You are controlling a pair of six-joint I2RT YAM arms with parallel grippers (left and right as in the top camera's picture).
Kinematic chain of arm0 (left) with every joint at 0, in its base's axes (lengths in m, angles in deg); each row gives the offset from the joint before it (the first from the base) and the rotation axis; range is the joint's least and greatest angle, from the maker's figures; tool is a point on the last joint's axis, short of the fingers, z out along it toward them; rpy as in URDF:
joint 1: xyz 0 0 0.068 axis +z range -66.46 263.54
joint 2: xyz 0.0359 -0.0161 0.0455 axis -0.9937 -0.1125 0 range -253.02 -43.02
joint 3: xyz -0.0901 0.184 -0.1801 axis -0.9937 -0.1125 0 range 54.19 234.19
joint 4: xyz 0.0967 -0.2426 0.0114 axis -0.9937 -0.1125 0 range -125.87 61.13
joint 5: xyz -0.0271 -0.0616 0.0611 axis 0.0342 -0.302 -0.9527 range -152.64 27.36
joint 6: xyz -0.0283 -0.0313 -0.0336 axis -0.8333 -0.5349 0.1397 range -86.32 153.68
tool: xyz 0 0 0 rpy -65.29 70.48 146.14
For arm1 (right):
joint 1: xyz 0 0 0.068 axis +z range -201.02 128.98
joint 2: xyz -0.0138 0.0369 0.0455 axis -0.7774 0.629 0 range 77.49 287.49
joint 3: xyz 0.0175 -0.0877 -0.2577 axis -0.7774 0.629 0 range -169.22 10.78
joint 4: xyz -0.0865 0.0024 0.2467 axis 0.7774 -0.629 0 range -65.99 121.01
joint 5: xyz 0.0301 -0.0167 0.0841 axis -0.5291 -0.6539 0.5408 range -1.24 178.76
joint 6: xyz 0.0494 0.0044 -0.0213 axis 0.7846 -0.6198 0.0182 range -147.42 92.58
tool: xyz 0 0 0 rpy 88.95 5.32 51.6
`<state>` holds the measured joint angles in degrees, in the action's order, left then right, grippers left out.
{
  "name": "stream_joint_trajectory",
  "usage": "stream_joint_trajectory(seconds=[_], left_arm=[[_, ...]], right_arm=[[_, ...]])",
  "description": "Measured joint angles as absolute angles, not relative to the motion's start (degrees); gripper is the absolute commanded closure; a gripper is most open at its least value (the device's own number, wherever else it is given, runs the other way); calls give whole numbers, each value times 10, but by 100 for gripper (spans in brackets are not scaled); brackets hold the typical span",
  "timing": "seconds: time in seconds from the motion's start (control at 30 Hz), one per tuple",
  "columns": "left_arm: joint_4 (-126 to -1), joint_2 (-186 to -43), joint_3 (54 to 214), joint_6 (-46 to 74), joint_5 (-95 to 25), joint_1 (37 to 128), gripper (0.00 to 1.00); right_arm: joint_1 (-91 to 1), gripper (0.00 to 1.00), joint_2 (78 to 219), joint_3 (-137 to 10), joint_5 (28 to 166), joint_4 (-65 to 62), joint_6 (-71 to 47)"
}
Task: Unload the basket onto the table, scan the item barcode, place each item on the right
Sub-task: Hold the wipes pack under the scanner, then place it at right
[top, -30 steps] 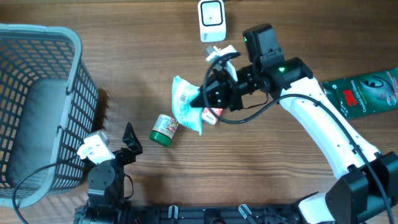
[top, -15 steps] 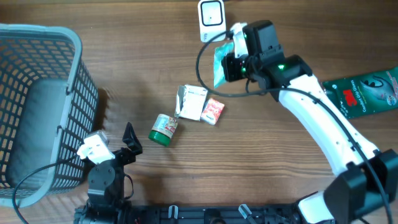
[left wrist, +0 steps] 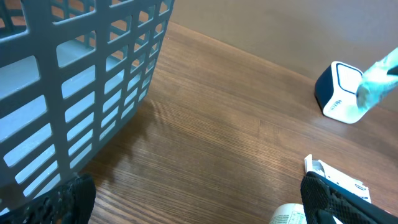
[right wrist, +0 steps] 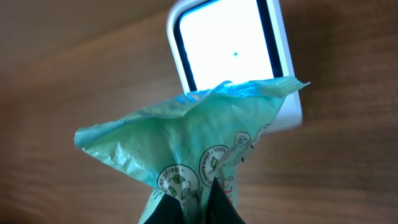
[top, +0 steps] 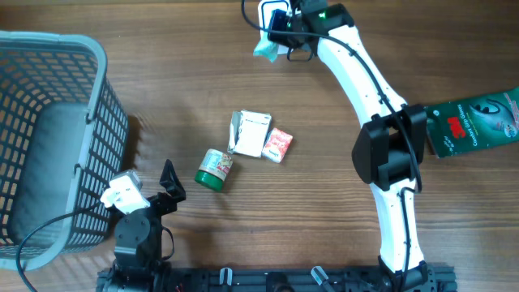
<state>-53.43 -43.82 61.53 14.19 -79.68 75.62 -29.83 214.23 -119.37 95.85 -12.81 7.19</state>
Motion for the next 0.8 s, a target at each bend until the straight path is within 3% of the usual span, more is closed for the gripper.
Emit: stream_joint_trajectory(seconds=[0.3, 0.6, 0.8], left_arm=[[-534, -438, 615, 142, -797, 756, 0], [-534, -438, 615, 142, -797, 756, 0], [-534, -438, 615, 142, -797, 756, 0]], right_arm=[[-288, 95, 2184, -1197, 1067, 4, 262], [-273, 95, 2184, -1199, 1074, -38, 681], [-287, 95, 2184, -1199, 1065, -11, 836]])
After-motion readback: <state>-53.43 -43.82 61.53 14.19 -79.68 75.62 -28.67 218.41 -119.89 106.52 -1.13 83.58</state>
